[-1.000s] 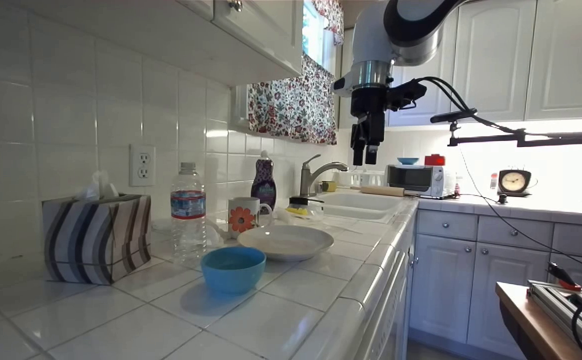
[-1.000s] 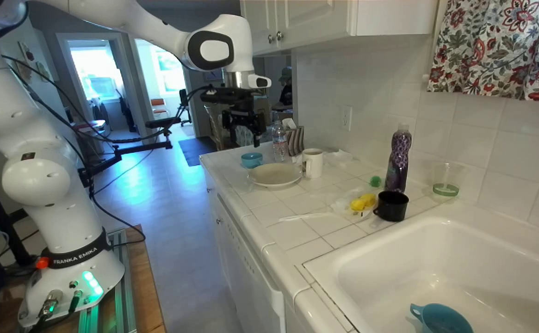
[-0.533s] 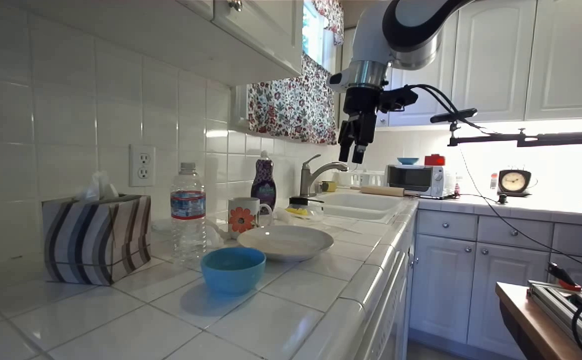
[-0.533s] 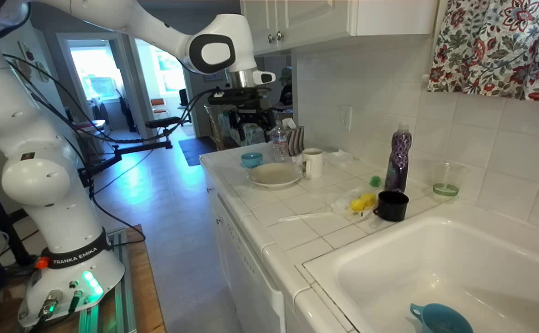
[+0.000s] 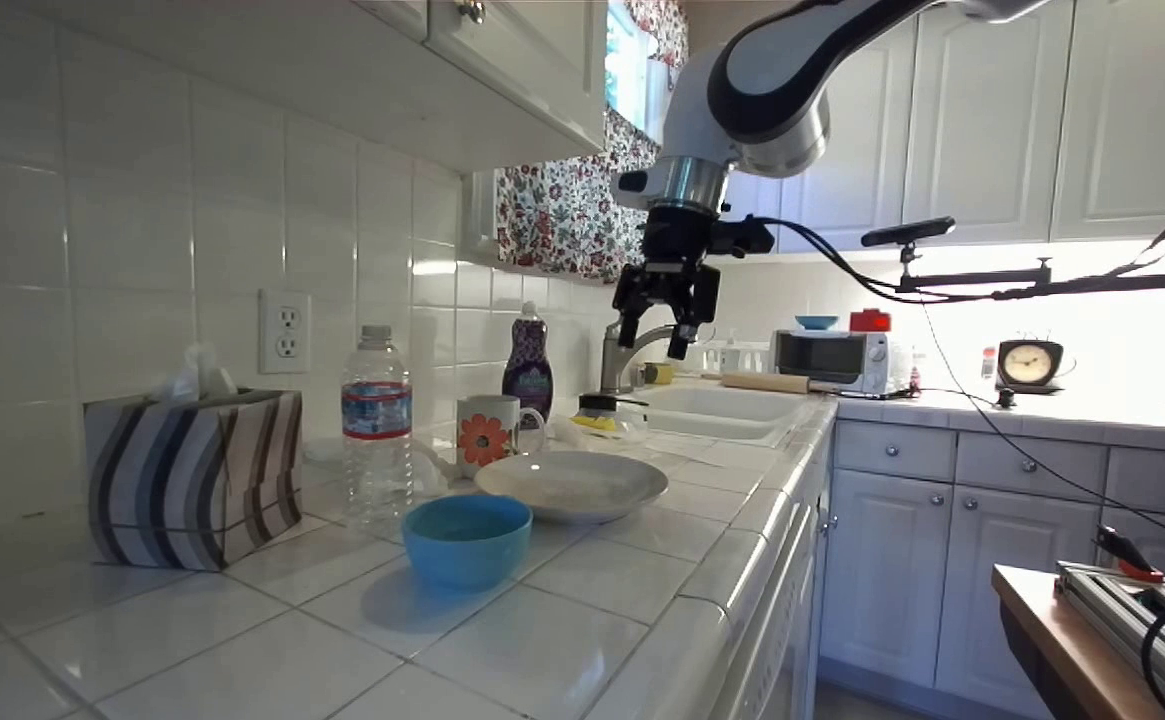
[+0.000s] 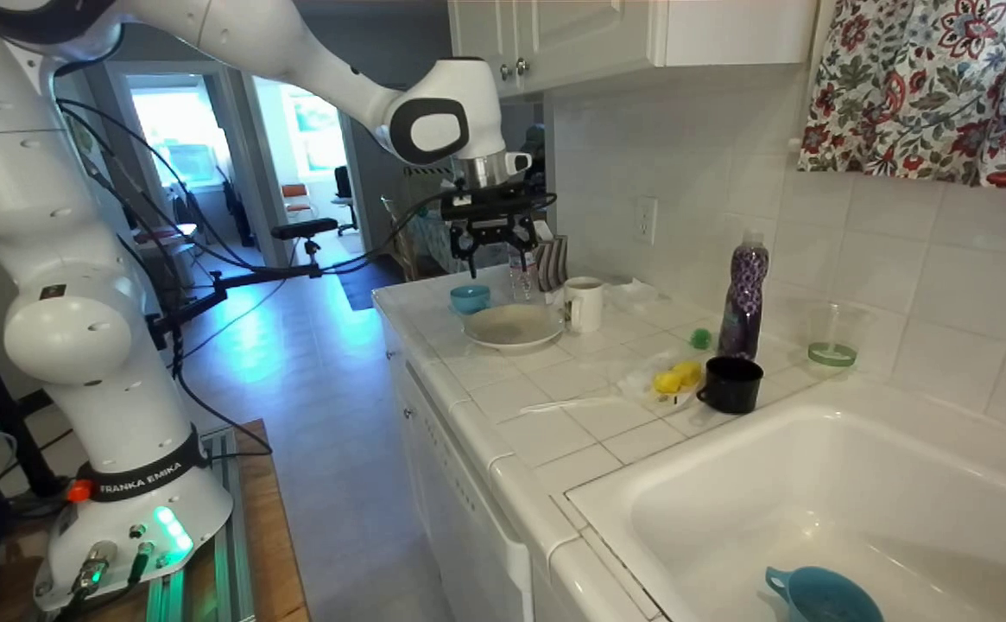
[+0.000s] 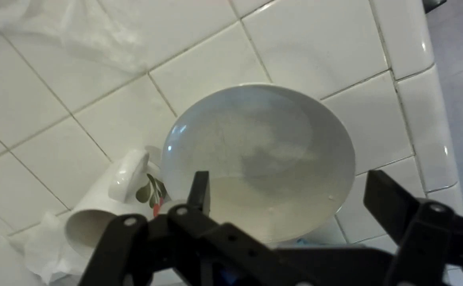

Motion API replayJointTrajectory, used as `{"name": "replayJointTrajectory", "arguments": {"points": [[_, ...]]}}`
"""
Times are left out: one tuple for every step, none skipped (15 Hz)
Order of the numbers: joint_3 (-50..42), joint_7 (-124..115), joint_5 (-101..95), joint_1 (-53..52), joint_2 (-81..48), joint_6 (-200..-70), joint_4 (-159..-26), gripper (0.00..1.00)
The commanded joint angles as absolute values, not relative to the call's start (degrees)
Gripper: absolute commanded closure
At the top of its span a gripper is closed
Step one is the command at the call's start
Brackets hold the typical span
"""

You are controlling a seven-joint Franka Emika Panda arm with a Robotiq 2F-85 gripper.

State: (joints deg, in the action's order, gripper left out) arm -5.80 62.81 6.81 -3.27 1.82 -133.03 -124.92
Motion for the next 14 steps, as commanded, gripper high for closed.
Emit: {"name": "replayJointTrajectory", "arguments": {"points": [[-1.67, 71.22, 8.75, -3.47, -5.35, -132.78, -117.77, 0.0], [-0.11, 72.77, 8.72, -3.64, -7.43, -133.15, -115.86, 0.0], [1.4, 74.58, 8.84, -3.7, -9.5, -133.03, -113.68, 0.0], [2.84, 76.04, 8.95, -3.66, -11.45, -132.84, -111.63, 0.0], [4.19, 76.53, 8.51, -3.71, -13.79, -132.48, -109.31, 0.0], [5.37, 77.15, 8.07, -3.59, -15.92, -131.47, -106.98, 0.0], [6.6, 78.41, 8.23, -3.28, -17.86, -130.33, -104.89, 0.0], [7.55, 79.42, 8.01, -2.98, -19.45, -129.45, -103.19, 0.0], [8.39, 80.83, 8.21, -2.48, -20.98, -127.84, -101.42, 0.0], [8.94, 81.78, 7.95, -2.19, -22.19, -126.81, -100.19, 0.0], [9.69, 83.38, 8.77, -1.59, -23.5, -125.26, -98.64, 0.0], [10.03, 84.58, 8.43, -1.29, -24.51, -123.45, -97.23, 0.0], [10.31, 85.79, 7.95, -1.09, -25.51, -121.85, -95.98, 0.0], [10.41, 86.72, 7.52, -0.95, -26.06, -120.4, -95.05, 0.0]]}}
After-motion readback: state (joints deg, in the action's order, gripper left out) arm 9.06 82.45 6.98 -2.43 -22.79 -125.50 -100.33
